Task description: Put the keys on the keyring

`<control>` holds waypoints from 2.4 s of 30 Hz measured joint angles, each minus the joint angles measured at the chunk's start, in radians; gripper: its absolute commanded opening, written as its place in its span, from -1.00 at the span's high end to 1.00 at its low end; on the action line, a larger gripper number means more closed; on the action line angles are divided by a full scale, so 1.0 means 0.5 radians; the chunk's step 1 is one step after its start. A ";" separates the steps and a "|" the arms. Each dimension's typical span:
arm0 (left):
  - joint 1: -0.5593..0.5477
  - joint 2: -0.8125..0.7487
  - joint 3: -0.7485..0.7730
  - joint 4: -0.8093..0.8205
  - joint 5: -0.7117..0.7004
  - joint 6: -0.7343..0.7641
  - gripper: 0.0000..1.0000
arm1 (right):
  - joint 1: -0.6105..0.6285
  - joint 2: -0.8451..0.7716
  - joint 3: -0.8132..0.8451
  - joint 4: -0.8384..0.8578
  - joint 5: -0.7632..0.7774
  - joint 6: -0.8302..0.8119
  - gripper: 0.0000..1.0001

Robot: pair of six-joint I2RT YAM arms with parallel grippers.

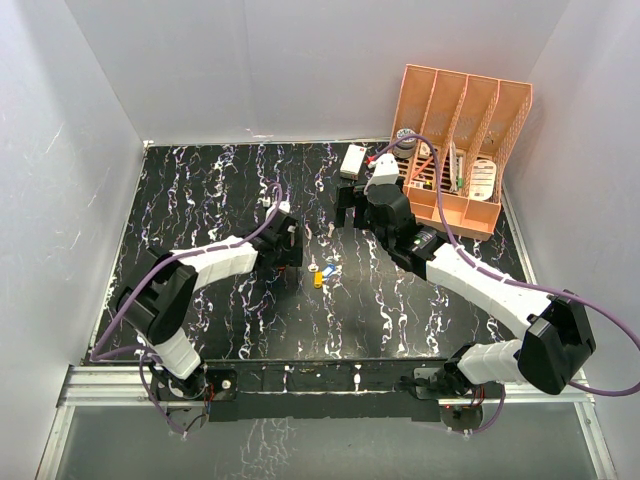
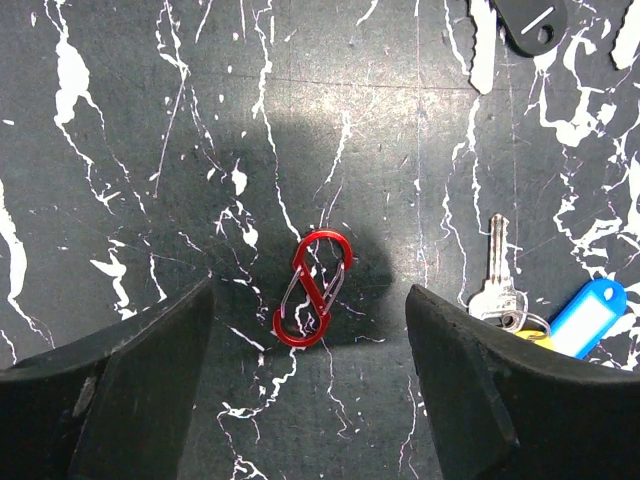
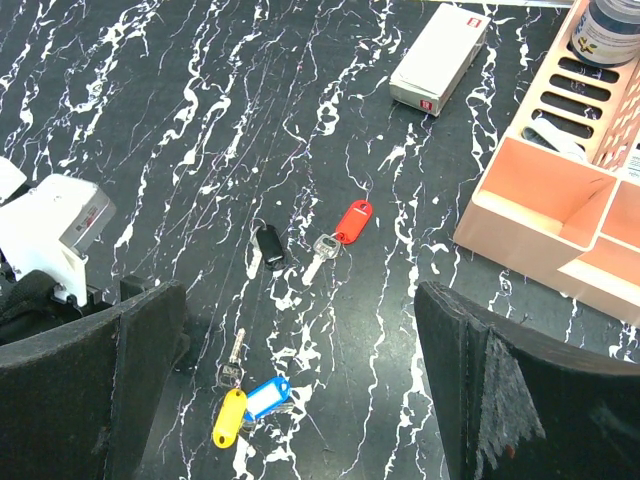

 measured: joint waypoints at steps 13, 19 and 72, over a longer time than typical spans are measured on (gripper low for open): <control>-0.059 0.029 0.016 0.008 -0.082 0.013 -0.13 | -0.002 -0.002 0.000 -0.001 0.002 -0.005 -0.96; -0.064 0.029 0.016 0.011 -0.094 0.013 -0.10 | -0.005 -0.011 -0.002 -0.002 0.002 -0.005 -0.96; -0.073 0.095 0.014 0.027 -0.139 0.014 0.24 | -0.027 -0.021 -0.034 -0.005 0.002 -0.005 -0.96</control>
